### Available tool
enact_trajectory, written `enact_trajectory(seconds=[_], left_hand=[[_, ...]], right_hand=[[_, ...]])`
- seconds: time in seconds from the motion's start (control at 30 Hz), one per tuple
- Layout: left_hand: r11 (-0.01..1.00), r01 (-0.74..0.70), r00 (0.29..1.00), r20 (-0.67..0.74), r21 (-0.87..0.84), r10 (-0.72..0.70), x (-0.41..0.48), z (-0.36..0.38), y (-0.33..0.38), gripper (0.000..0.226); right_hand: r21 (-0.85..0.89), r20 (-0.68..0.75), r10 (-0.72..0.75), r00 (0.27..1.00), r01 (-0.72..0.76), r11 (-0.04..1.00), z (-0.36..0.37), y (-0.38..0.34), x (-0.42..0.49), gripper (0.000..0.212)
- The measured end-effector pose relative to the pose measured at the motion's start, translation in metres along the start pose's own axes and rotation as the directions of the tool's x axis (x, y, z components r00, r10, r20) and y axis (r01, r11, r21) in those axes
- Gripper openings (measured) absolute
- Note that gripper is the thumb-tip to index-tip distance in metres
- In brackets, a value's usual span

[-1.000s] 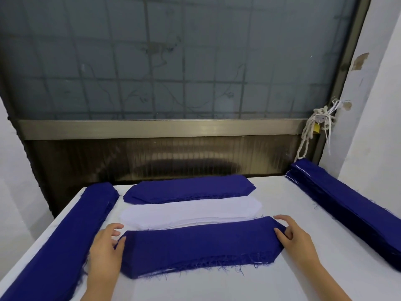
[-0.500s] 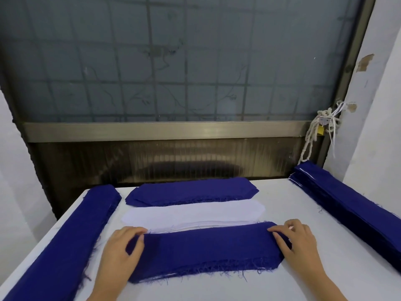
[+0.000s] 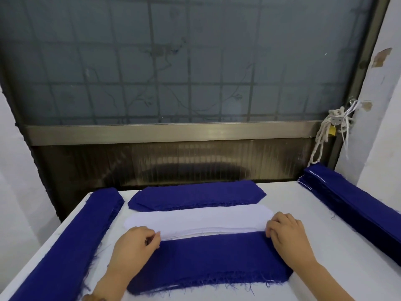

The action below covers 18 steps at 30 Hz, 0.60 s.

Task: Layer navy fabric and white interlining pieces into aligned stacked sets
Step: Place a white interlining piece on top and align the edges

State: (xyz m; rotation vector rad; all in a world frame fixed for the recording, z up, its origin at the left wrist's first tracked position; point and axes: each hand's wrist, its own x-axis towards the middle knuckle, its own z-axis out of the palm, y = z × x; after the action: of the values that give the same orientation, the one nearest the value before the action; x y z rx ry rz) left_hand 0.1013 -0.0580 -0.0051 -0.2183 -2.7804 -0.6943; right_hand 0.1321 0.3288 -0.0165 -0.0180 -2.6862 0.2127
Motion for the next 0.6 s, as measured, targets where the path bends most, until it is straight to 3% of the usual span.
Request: enact_trajectory(seconds=[0.17, 0.37, 0.47, 0.6], left_hand=[[0.993, -0.107, 0.99, -0.093, -0.048, 0.103, 0.052, 0.016, 0.026, 0.011], [0.986, -0.167, 0.986, -0.002, 0.032, 0.167, 0.121, 0.057, 0.044, 0.044], [0.986, -0.159, 0.987, 0.05, 0.057, 0.156, 0.148, 0.076, 0.051, 0.038], [0.997, -0.057, 0.998, -0.024, 0.049, 0.058, 0.17, 0.095, 0.06, 0.028]], right_hand=[[0.124, 0.051, -0.046, 0.998, 0.039, 0.991, 0.02, -0.043, 0.062, 0.02], [0.32, 0.145, -0.154, 0.977, 0.101, 0.942, 0.062, -0.088, 0.123, 0.034], [0.294, 0.166, -0.157, 0.973, 0.103, 0.95, 0.081, -0.102, 0.149, 0.032], [0.183, 0.147, -0.058, 0.987, 0.03, 0.983, 0.097, -0.115, 0.174, 0.024]])
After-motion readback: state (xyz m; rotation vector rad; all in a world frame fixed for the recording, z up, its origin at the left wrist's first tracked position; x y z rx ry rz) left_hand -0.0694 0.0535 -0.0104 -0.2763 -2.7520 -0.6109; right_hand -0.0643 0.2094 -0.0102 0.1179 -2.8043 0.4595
